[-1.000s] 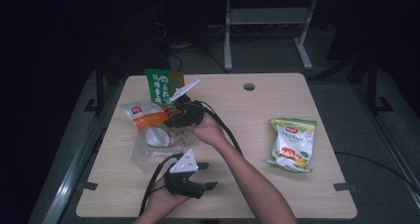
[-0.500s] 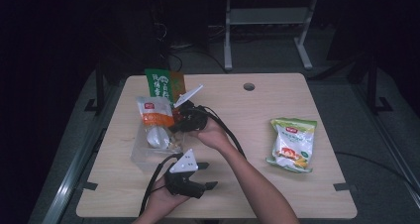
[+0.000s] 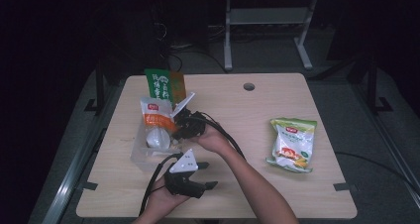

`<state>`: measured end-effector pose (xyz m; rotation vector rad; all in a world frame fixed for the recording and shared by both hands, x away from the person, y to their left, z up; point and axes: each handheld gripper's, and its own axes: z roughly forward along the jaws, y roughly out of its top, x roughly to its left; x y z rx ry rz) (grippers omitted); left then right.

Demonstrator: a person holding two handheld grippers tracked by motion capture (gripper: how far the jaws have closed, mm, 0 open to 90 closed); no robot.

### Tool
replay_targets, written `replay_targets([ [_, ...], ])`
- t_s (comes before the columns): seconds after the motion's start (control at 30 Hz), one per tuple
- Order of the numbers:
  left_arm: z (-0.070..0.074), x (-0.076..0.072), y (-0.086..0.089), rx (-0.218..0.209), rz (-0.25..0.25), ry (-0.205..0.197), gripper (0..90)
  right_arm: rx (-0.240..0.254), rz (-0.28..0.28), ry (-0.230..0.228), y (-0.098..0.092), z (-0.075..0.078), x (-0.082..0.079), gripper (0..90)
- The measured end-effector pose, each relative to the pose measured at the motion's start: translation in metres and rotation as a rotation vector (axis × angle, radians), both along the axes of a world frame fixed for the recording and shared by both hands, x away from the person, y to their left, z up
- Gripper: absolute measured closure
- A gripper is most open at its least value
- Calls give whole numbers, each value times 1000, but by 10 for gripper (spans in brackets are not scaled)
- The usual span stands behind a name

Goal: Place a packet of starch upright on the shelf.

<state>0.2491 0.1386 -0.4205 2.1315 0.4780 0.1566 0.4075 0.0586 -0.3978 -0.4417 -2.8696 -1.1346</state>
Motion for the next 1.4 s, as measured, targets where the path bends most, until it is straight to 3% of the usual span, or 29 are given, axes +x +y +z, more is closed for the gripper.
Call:
replay_targets([
  [0.1, 0, 0, 0, 3, -2, 3, 340, 0, 2, 12, -1, -1, 0, 888],
  [0.2, 0, 0, 0, 6, -3, 2, 338, 8, -6, 22, -3, 1, 1, 815],
  [0.63, 0, 1, 0, 6, 10, 5, 308, 117, -42, 39, -28, 19, 0, 665],
  [1.03, -1, 2, -2, 23, 3, 2, 295, 142, -97, 34, -65, 32, -9, 592],
  [1.13, -2, 2, -2, 25, 4, 3, 293, 140, -106, 13, -77, 33, -10, 582],
  [1.4, -3, 1, -4, 36, -4, 5, 291, 143, -162, 31, -102, 36, -16, 539],
])
